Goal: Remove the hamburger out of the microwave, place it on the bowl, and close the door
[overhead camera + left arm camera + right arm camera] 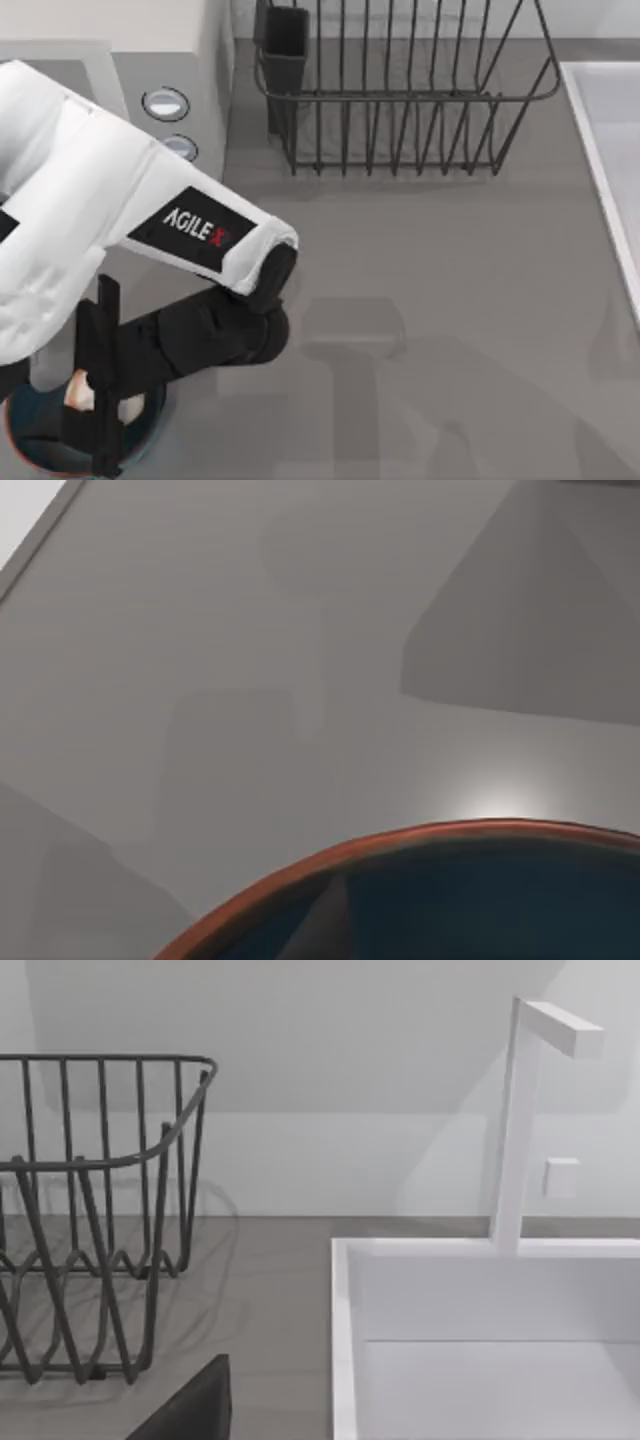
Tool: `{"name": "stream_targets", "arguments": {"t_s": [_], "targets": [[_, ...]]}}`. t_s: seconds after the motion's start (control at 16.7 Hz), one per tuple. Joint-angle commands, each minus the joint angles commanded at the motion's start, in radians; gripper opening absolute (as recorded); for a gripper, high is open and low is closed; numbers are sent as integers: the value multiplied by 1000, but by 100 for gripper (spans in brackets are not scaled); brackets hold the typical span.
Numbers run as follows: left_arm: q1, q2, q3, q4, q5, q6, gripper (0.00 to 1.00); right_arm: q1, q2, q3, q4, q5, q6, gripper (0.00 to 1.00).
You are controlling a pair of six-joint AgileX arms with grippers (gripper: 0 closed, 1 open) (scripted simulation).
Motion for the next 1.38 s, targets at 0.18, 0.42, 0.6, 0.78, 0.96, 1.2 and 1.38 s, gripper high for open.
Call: {"name": "stream_targets", "arguments": {"t_s": [0.18,0.42,0.6,0.78,0.96,1.2,1.38], "targets": [[0,0,0,0,0,0,100,0,0,0,0,0,0,100],[-25,-55,18,-20,8,-12,100,0,0,0,0,0,0,100],[7,-144,-22,27,50,78,100,0,0,0,0,0,0,100],[67,-326,-102,122,125,262,100,0,0,0,0,0,0,100],[145,-589,-216,260,219,543,100,0,0,0,0,0,0,100],[261,-993,-399,486,351,1027,100,0,0,0,0,0,0,100],[349,-1299,-555,681,444,1434,100,0,0,0,0,0,0,100]]}}
